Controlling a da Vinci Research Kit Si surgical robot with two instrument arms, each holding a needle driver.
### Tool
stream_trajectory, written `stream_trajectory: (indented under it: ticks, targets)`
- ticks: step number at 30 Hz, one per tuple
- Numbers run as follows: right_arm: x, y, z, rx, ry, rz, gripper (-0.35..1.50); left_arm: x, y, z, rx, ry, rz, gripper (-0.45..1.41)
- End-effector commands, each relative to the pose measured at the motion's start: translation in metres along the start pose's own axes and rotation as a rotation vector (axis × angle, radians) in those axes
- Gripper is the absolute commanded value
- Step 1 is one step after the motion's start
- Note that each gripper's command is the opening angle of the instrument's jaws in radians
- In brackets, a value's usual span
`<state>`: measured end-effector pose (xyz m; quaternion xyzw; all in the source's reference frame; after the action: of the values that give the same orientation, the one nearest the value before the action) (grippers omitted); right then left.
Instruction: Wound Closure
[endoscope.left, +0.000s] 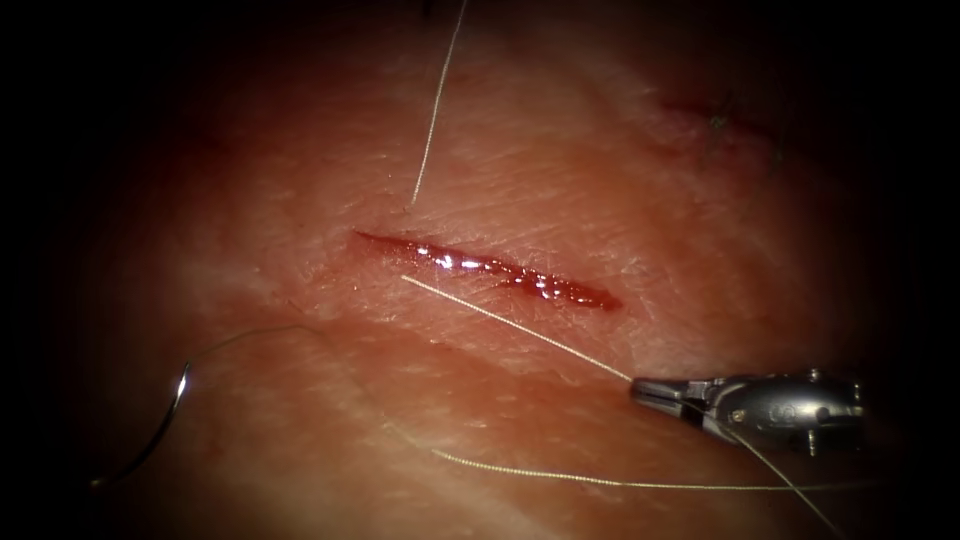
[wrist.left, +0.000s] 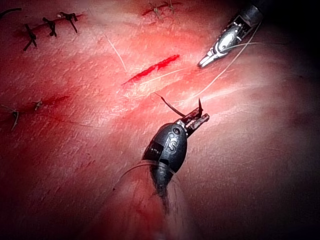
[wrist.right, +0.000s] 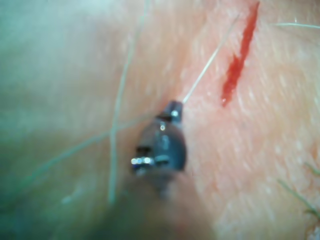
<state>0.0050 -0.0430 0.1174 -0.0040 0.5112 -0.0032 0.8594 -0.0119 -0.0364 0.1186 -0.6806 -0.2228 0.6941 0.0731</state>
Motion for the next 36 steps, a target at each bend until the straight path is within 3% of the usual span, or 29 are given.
stream_trajectory:
  ticks: [1,23,24,26,27,30,36]
  targets:
    - [-0.0011,-0.0011,-0.0004,-0.004,-0.009,0.007,-0.35,-0.0008,0.0002,0.0007,-0.002,0.002,-0.003,-0.45]
    - [-0.0017,-0.0043,-0.0042,0.048,-0.039,0.042,-0.35,-0.0006,0.0004,0.0005,0.0,0.001,-0.004,-0.45]
    - [-0.0016,-0.0043,-0.004,0.049,-0.043,0.055,-0.11,-0.0006,0.0004,0.0005,0.0,0.001,-0.004,-0.45]
    - [-0.0013,-0.004,-0.0041,0.019,-0.044,0.061,0.91,-0.0006,0.0005,0.0004,0.0,0.001,-0.003,-0.45]
    - [-0.0011,-0.0033,-0.0042,-0.023,-0.054,0.07,1.21,-0.0006,0.0005,0.0003,-0.001,0.001,-0.003,-0.45]
    - [-0.0007,-0.0009,-0.0052,-0.085,-0.101,0.07,1.43,-0.0007,0.0008,-0.0003,0.002,-0.002,-0.003,-0.45]
    - [0.0,0.0036,-0.0089,-0.057,-0.107,0.118,1.48,-0.0009,0.0017,-0.0024,0.013,-0.01,0.0,-0.45]
